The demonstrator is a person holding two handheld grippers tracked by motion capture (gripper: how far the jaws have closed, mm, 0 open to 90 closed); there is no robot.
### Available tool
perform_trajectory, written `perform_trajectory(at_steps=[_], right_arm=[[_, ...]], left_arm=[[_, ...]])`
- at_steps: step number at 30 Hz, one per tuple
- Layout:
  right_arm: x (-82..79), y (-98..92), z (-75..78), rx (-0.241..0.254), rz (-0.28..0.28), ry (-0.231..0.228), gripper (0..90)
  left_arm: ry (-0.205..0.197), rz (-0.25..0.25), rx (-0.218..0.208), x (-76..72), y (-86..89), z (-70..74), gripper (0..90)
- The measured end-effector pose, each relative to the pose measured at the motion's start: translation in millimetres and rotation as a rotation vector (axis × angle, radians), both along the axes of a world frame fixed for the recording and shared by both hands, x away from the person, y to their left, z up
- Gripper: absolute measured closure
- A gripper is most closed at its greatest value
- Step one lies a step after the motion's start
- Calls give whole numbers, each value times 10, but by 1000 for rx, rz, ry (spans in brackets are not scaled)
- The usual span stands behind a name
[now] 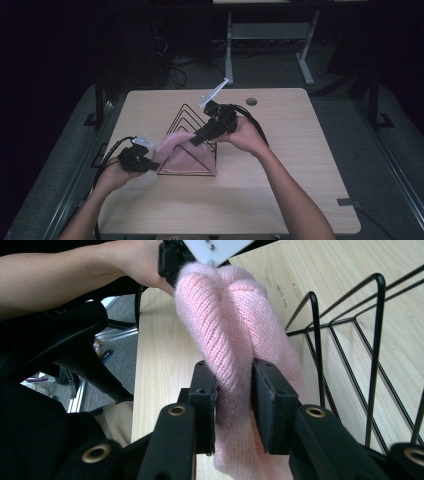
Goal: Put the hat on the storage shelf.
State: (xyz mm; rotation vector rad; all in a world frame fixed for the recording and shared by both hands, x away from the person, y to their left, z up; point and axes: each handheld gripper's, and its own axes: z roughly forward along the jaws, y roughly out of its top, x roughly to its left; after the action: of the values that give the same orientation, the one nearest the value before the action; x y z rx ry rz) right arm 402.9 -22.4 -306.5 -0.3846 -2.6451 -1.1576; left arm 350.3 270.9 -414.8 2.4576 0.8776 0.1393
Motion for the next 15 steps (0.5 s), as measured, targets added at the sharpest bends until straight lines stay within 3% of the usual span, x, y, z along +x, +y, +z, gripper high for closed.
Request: perform_trajectory(at_steps=[7,15], right_arm=[[-14,9,4,12,3,-7,747],[-31,41,-52,-1,17,-19,793]], left_arm=[[7,-2,17,39,0,-42,834],[27,17,1,60,24,-112,834]])
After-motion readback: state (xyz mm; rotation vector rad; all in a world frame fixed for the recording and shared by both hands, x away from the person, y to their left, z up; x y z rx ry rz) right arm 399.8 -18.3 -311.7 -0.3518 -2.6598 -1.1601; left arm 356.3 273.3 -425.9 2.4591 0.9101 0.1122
